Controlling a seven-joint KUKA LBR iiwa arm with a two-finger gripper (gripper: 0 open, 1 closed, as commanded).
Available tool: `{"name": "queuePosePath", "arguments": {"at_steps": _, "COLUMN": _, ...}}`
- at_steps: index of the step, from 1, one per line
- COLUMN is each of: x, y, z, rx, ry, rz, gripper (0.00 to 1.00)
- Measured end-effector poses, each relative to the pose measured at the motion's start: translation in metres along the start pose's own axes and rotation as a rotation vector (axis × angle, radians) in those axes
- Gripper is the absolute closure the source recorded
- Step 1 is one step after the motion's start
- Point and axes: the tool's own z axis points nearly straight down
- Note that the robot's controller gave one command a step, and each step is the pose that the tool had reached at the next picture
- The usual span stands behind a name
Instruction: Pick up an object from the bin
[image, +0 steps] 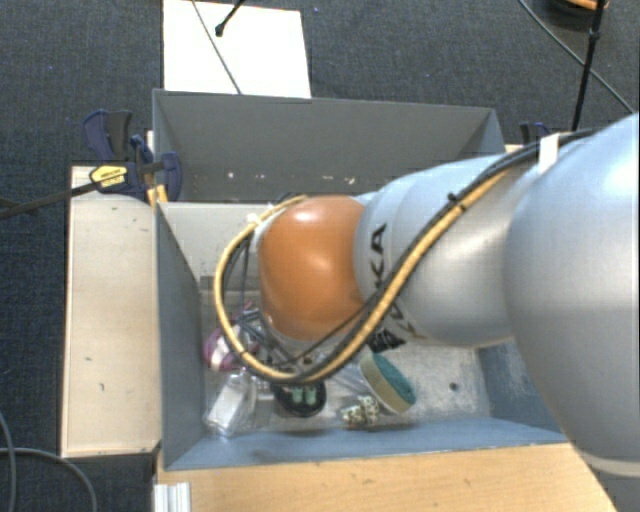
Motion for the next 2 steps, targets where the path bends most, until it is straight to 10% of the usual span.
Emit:
{"name": "queuePosePath", "arguments": {"at_steps": 1, "x": -0.092, "y": -0.063, "z": 0.083, "rx": 0.001, "ry": -0.009, "rz": 0.058, "gripper": 0.0}}
{"name": "queuePosePath", "arguments": {"at_steps": 2, "x": -0.036, "y": -0.155, "z": 0.081, "rx": 0.002, "ry": -0.006, "rz": -0.275, "gripper": 0.0}}
